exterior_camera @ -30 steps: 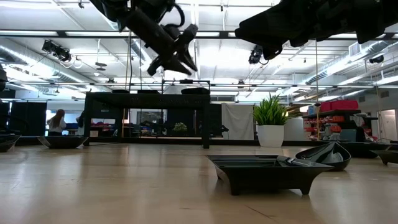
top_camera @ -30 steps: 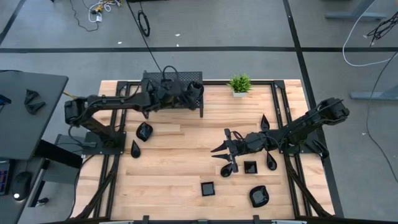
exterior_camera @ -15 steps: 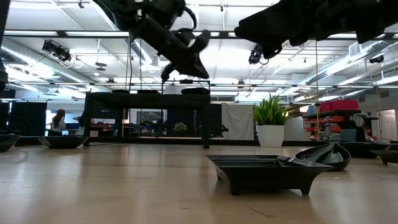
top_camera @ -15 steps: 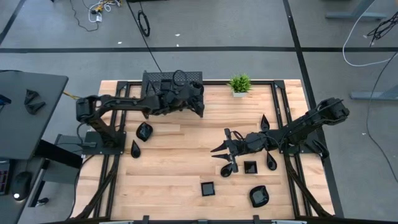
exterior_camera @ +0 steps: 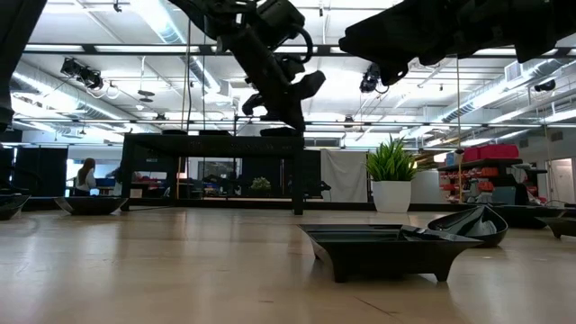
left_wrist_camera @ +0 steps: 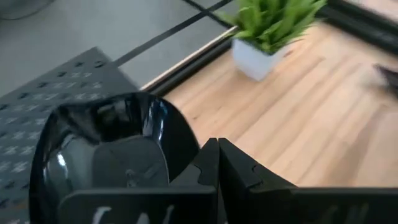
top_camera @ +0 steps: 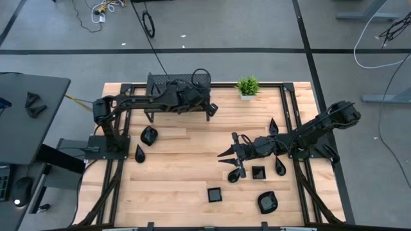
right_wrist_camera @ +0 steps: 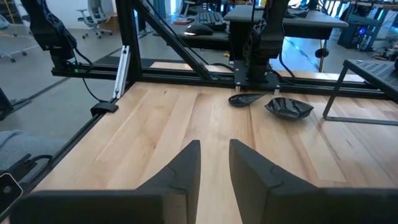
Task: Pick & Place Mini shaped plates
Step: Stack the black leaf shaped plate on top of the black leaf shaped plates on the shelf, then stack the black drop shaped plate on top of the black drop shaped plates on the shelf
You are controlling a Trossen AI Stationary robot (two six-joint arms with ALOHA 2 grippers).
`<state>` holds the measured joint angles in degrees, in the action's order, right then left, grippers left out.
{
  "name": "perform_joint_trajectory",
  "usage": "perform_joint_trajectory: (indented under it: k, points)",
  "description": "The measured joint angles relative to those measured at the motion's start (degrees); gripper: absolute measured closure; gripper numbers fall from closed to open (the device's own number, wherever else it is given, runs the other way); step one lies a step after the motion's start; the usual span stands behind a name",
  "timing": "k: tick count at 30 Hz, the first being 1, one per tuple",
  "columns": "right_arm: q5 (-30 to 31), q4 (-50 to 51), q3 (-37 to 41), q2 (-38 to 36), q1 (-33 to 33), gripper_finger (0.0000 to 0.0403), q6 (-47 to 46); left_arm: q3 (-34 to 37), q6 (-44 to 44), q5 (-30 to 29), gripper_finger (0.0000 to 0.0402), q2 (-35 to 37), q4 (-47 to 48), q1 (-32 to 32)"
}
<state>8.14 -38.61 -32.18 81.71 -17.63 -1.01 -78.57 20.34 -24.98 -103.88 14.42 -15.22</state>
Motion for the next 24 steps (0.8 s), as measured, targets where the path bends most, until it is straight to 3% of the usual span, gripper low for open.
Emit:
perform_joint_trajectory:
  k: [16, 24]
  points:
    - [0.0, 0.1, 0.0, 0.0, 0.0, 0.0317, -1.0, 0.0, 1.6, -6.6, 0.0397, 0.4, 5.0, 0.0]
    - [0.0, 0.1, 0.0, 0.0, 0.0, 0.0317, -1.0, 0.0, 1.7, -6.9, 0.0397, 3.6, 5.1, 1.2]
